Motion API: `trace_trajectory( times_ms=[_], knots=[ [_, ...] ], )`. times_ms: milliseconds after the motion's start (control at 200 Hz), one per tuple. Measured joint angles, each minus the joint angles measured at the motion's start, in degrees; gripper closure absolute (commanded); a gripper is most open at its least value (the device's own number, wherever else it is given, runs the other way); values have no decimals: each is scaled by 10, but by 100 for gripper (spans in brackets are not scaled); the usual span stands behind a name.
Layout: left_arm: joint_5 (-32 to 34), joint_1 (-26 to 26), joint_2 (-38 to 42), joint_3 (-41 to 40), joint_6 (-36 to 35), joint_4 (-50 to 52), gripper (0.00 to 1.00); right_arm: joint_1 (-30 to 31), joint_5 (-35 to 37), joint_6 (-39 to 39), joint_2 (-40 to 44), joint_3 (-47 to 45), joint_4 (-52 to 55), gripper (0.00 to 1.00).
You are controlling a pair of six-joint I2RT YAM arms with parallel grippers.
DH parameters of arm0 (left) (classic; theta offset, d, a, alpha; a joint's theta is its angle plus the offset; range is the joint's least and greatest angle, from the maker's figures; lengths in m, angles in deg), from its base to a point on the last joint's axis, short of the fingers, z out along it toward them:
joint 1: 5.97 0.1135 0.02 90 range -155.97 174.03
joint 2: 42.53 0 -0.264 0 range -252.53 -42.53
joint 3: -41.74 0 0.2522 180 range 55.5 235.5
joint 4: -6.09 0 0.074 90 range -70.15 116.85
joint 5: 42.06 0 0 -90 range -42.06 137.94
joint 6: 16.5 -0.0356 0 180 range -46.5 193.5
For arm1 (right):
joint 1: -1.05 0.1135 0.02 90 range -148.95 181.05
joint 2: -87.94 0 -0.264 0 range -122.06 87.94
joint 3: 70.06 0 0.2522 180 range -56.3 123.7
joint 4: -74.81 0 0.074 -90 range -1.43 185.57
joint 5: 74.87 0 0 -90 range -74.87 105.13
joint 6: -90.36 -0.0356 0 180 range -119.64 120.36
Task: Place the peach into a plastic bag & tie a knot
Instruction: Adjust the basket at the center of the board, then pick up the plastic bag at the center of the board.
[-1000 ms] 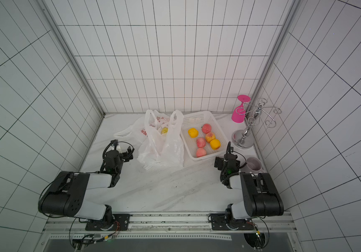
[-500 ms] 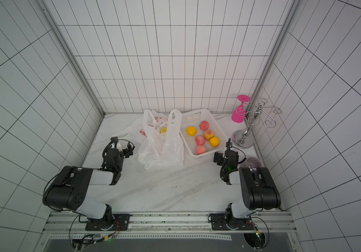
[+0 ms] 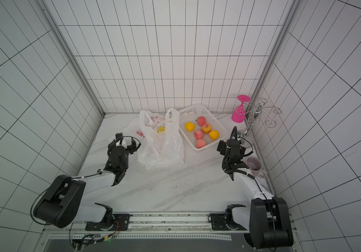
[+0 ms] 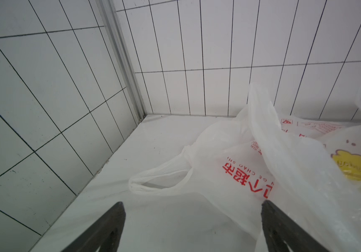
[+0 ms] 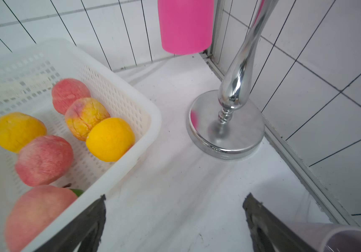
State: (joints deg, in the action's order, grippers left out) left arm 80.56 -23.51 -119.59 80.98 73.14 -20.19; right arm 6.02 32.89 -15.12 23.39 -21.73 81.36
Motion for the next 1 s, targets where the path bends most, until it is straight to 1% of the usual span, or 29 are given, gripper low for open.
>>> trace_trajectory(
  times_ms=[85, 150, 210, 250, 285, 330, 370, 425, 480, 525, 580, 645, 705, 820, 1000],
  knots=[
    [3, -1, 51, 30, 16, 49, 2, 12, -6, -43, 38, 44, 91, 1],
    [0, 0, 85, 54, 38, 90, 2, 12, -33, -90, 60, 69, 150, 0],
    [1, 2, 111, 84, 83, 147, 2, -9, -106, -122, 79, 75, 172, 13],
    [-2, 6, 124, 110, 121, 192, 2, -21, -143, -142, 87, 75, 184, 18],
    [-17, 18, 134, 131, 157, 224, 2, -27, -174, -158, 90, 75, 196, 20],
    [-56, 46, 145, 152, 191, 249, 3, -24, -201, -174, 90, 77, 214, 21],
    [-85, 69, 151, 173, 206, 270, 8, -10, -211, -183, 83, 86, 238, 20],
    [-113, 81, 145, 211, 211, 306, 15, 31, -212, -190, 63, 113, 280, 19],
    [-142, 75, 124, 266, 202, 356, 19, 79, -210, -191, 26, 161, 317, 18],
    [-167, 69, 93, 326, 198, 402, 22, 116, -206, -190, -16, 216, 340, 17],
    [-196, 65, 53, 395, 188, 457, 23, 151, -199, -189, -71, 288, 358, 16],
    [-225, 64, 9, 463, 180, 521, 24, 176, -198, -189, -141, 374, 368, 14],
    [-246, 64, -25, 508, 172, 578, 24, 187, -197, -190, -209, 450, 374, 14],
    [-285, 64, -73, 560, 165, 669, 24, 197, -196, -187, -328, 570, 382, 12],
    [-348, 64, -86, 567, 170, 740, 24, 207, -199, -185, -502, 738, 403, 13]
  ],
)
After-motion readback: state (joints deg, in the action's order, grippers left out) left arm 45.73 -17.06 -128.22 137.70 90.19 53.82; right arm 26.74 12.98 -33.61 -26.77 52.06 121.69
